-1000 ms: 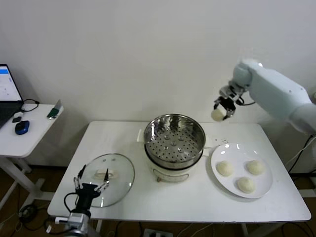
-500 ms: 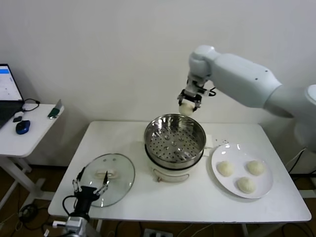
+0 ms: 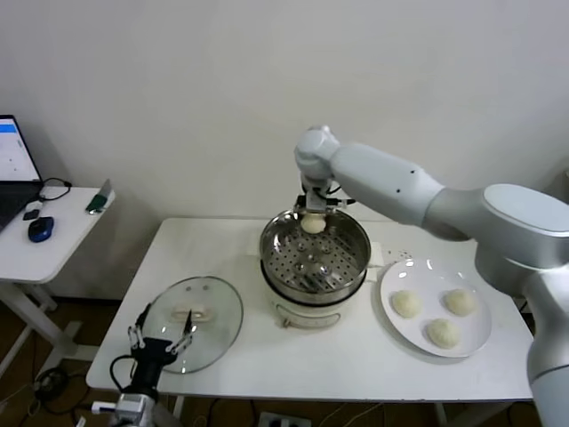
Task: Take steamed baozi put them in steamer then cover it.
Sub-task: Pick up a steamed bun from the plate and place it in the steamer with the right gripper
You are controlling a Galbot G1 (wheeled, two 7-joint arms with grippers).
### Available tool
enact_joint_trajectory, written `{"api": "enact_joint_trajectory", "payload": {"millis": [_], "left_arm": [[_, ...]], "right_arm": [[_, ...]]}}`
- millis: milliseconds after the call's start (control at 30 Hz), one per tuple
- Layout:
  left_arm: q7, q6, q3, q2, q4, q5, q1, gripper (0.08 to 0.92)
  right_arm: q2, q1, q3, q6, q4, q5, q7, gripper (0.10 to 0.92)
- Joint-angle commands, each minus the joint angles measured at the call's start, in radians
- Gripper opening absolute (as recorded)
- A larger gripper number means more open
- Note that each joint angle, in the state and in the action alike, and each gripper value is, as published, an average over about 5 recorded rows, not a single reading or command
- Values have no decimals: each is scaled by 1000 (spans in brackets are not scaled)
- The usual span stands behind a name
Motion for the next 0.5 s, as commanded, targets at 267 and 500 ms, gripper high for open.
{"api": "enact_joint_trajectory", "payload": {"millis": [267, 500], "left_arm": [[-1, -6, 4, -3, 8, 1, 12, 823], [-1, -6, 7, -5, 7, 3, 13, 823]], "right_arm": [[33, -80, 31, 20, -38, -102, 23, 668], [25, -81, 28, 6, -34, -68, 22, 785]]}}
